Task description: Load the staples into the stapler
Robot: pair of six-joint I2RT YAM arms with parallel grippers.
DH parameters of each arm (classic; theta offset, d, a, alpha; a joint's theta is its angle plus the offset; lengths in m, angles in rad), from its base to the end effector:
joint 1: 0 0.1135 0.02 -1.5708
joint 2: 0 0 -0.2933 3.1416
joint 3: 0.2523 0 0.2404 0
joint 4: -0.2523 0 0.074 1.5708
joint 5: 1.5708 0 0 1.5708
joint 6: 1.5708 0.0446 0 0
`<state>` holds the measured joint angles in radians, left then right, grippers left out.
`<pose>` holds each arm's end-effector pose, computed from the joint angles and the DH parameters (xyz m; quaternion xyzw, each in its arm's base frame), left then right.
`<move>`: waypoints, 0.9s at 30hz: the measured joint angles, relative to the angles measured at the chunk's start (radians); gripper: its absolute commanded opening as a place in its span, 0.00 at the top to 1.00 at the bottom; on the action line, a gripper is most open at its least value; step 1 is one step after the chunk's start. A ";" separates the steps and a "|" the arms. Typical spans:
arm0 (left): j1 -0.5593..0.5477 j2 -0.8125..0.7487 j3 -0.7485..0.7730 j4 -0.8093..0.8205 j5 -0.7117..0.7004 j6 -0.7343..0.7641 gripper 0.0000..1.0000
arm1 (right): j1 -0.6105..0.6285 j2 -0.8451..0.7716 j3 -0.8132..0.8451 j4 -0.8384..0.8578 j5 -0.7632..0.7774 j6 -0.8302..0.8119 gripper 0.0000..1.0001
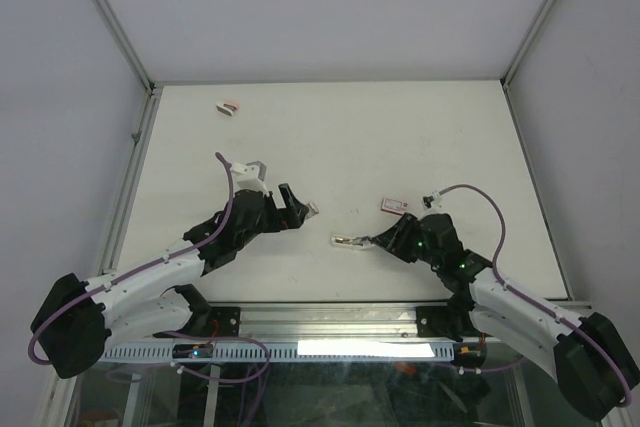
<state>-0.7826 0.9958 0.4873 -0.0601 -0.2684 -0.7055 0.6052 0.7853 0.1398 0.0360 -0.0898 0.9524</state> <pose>0.1442 -0.1267 0.2357 -0.0307 0.8710 -0.2361 0.4297 0.1061 0.0782 0.1610 0.1326 0.8761 0.3528 0.3008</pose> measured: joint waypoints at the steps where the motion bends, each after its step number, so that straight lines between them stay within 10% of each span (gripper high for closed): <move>1: 0.005 0.000 0.000 -0.001 0.003 0.002 0.01 | 0.000 -0.016 0.000 -0.018 0.008 -0.001 0.54; 8: 0.027 0.001 0.006 -0.006 0.013 0.013 0.01 | -0.005 -0.077 0.000 -0.083 0.035 -0.011 0.60; 16: 0.039 0.047 0.021 0.015 0.055 0.014 0.01 | -0.009 -0.017 0.000 -0.087 0.055 -0.012 0.90; 27: 0.026 0.270 0.024 0.223 0.280 0.002 0.04 | -0.012 0.024 0.000 -0.078 0.055 -0.008 0.90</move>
<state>-0.7567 1.2663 0.5110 0.1631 0.0120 -0.7036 0.5934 0.8089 0.1398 -0.0422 -0.0349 0.9443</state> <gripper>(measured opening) 0.973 0.108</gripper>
